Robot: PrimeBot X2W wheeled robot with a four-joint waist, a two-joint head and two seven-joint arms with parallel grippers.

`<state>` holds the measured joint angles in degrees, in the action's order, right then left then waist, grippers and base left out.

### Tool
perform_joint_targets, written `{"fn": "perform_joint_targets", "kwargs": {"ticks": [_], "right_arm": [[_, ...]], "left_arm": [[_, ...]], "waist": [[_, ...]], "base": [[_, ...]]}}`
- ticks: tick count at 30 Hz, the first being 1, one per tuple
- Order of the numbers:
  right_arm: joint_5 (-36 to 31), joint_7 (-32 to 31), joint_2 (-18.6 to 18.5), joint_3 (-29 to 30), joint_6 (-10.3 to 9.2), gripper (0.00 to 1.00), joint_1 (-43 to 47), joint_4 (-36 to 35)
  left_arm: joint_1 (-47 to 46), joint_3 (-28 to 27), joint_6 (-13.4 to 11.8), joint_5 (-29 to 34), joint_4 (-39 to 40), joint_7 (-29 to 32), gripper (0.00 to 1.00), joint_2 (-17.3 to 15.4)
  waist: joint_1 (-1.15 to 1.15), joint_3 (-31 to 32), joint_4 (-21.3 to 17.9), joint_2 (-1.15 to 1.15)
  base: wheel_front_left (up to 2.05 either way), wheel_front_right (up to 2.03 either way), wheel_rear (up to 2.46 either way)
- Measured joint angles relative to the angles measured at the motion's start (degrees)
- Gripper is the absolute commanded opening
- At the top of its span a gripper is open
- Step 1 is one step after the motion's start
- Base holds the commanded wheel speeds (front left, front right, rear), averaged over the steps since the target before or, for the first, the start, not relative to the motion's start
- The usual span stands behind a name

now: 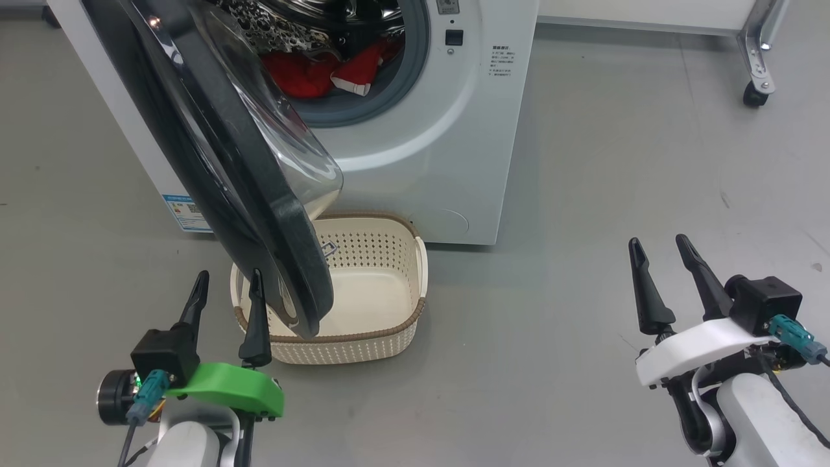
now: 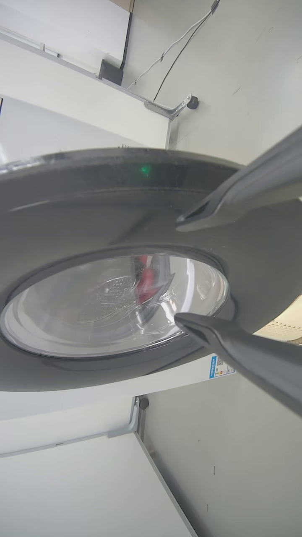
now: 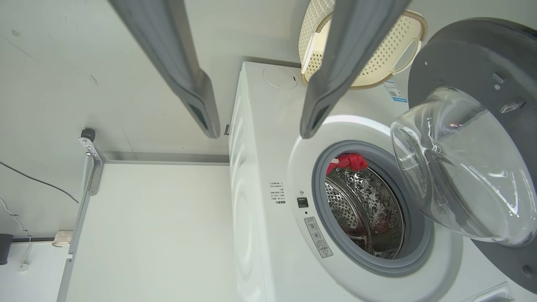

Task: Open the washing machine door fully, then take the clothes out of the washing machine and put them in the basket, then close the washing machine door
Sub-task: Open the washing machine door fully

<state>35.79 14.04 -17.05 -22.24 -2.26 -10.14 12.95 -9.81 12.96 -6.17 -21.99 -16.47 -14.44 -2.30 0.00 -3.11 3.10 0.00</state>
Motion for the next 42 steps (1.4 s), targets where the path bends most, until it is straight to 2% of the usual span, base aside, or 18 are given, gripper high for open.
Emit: {"fn": "perform_joint_targets", "kwargs": {"ticks": [4,42], "right_arm": [[1.59,0.0,2.43,2.31,0.01,1.0,1.29,-1.05],[-3.71,0.42,4.17,5.79,2.19,1.0,3.63,-3.13]], "left_arm": [[0.3,-0.09,0.43,0.03,-0.01,0.0,1.0,0.02],[0.75,-0.25,1.02,0.35,0.01,0.0,1.0,0.04]], "waist": [[0.0,0.17,-0.1,0.0],[0.0,-0.45,-0.18,0.0]], "base": [[0.0,0.0,0.0],[0.0,0.0,0.0]]}}
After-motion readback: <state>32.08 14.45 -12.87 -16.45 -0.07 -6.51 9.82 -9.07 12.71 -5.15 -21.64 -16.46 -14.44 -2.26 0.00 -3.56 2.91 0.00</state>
